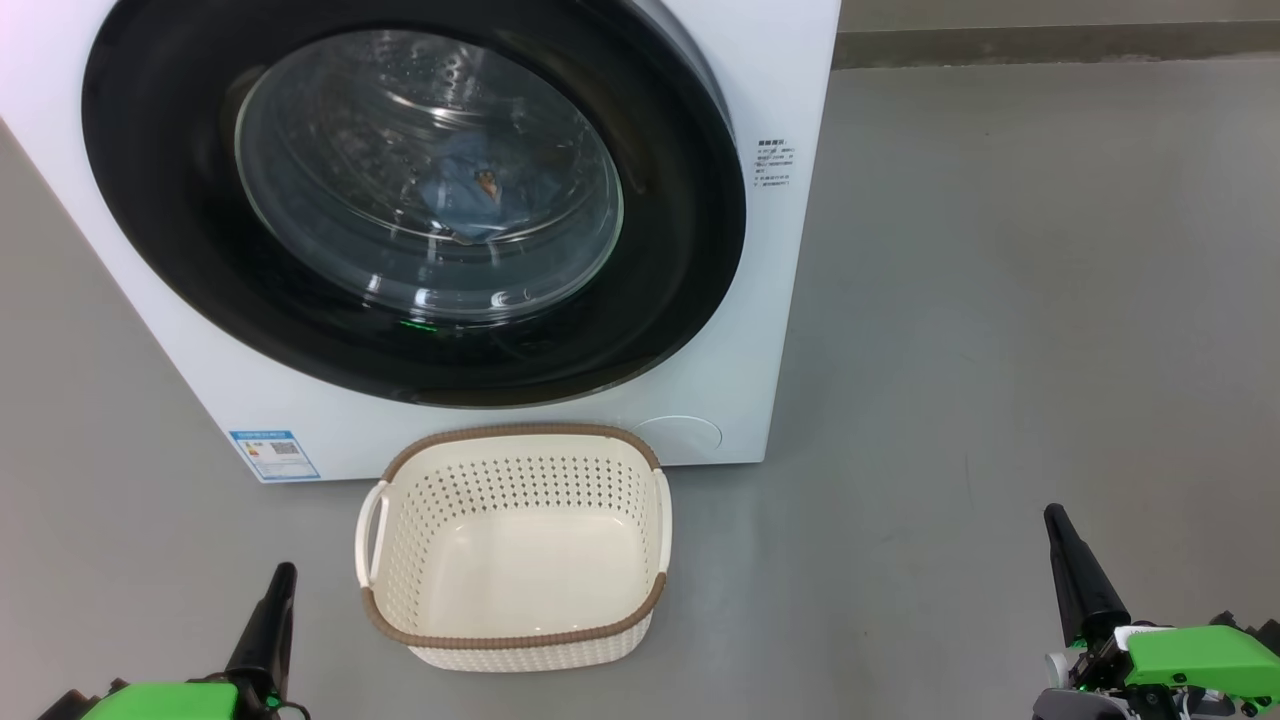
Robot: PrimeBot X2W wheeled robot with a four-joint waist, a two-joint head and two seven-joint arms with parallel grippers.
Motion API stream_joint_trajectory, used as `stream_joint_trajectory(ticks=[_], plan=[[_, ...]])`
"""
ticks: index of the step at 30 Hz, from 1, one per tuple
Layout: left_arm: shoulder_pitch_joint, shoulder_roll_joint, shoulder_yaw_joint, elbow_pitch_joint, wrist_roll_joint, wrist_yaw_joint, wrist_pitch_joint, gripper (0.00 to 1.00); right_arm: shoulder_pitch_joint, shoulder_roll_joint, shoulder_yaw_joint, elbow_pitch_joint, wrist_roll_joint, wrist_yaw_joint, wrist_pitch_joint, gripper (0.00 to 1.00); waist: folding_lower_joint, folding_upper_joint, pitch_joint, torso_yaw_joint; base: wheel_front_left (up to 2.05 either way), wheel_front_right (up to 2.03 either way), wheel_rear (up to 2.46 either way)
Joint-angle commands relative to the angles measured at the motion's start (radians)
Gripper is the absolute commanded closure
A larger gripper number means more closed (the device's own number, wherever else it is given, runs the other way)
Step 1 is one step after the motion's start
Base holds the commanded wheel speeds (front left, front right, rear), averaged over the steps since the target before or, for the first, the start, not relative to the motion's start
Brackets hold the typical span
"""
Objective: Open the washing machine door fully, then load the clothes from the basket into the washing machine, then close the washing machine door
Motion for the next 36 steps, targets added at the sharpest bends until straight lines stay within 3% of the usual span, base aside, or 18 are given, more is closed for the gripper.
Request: stream_joint_trajectory(ticks=[1, 36], plan=[[-0.048, 0.013, 0.029, -0.018, -0.008, -0.002, 0.007, 1.00, -0.034, -0.004, 0.022, -0.029, 0.003, 0.001, 0.009, 1.00, 0.0000, 0.0000, 0.000, 0.000, 0.00, 0.00, 0.00], [-0.048, 0.013, 0.029, -0.018, -0.008, -0.002, 0.007, 1.00, -0.034, -0.004, 0.022, -0.029, 0.003, 0.001, 0.009, 1.00, 0.0000, 0.0000, 0.000, 0.000, 0.00, 0.00, 0.00]])
